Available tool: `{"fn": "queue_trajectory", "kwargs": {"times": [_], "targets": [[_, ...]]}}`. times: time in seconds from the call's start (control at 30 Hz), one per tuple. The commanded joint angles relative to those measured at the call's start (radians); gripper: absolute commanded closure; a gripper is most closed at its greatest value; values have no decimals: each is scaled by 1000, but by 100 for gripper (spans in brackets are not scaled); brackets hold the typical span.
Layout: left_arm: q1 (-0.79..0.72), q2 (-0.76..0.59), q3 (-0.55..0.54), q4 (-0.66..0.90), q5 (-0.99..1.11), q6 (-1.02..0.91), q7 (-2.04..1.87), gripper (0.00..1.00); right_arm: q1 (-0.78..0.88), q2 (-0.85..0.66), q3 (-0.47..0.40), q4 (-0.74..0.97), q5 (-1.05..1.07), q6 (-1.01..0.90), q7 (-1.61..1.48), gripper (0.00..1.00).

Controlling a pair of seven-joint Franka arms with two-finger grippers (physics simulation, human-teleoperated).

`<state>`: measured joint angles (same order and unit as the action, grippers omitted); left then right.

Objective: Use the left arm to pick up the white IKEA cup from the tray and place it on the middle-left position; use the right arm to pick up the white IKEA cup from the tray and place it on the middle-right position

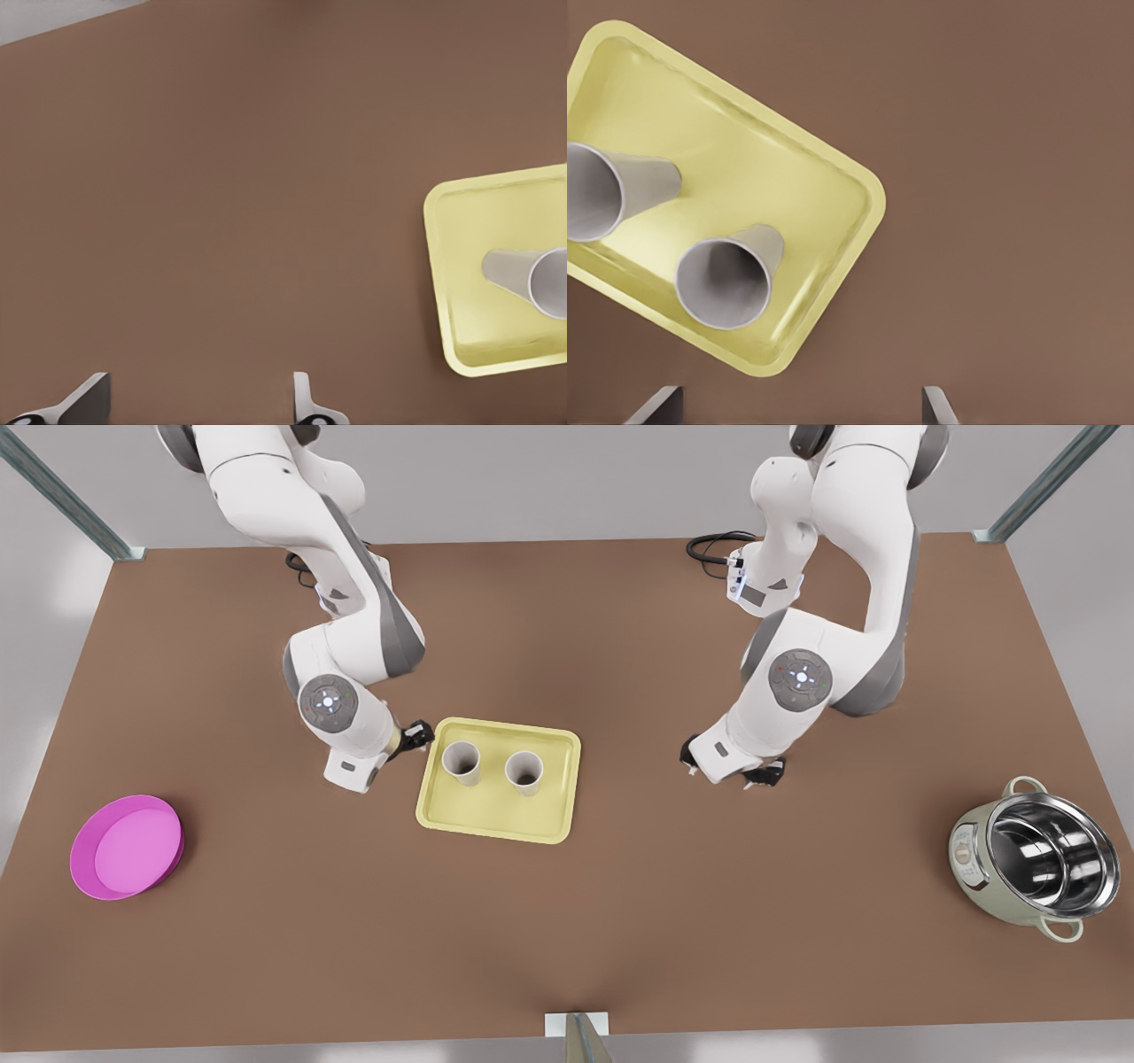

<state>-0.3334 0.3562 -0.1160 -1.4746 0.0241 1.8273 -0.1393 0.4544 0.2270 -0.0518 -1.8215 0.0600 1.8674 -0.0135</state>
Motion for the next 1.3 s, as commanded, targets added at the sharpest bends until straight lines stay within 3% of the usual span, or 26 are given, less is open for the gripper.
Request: {"fn": "queue_trajectory", "kwargs": {"times": [0.0,0.17,0.33,0.47,0.73,0.77,0.9,1.03,1.13,1.27], "targets": [[-7,7,-1,-1,26,33,-124,0,24,-3,0,-48,4,207,268,0],[-35,21,-1,-1,23,38,-135,0,76,72,1,-50,6,248,348,0],[-59,38,-1,0,11,70,-200,0,76,72,3,-182,4,398,348,0],[-94,55,-2,0,11,92,-285,0,78,72,4,-222,4,404,346,0],[-214,162,-4,114,-12,125,-579,0,78,138,21,-311,4,543,339,0],[-214,161,-4,114,-9,124,-577,0,78,143,23,-309,4,543,339,5],[-245,165,-4,114,13,132,-580,0,78,152,23,-309,4,543,348,63],[-291,201,-4,114,34,182,-612,0,70,124,21,-303,4,533,346,91],[-328,239,-4,111,77,256,-669,0,36,48,10,-297,4,524,340,100],[-349,270,-4,112,79,260,-695,0,-138,-1,4,-203,4,441,186,100]]}}
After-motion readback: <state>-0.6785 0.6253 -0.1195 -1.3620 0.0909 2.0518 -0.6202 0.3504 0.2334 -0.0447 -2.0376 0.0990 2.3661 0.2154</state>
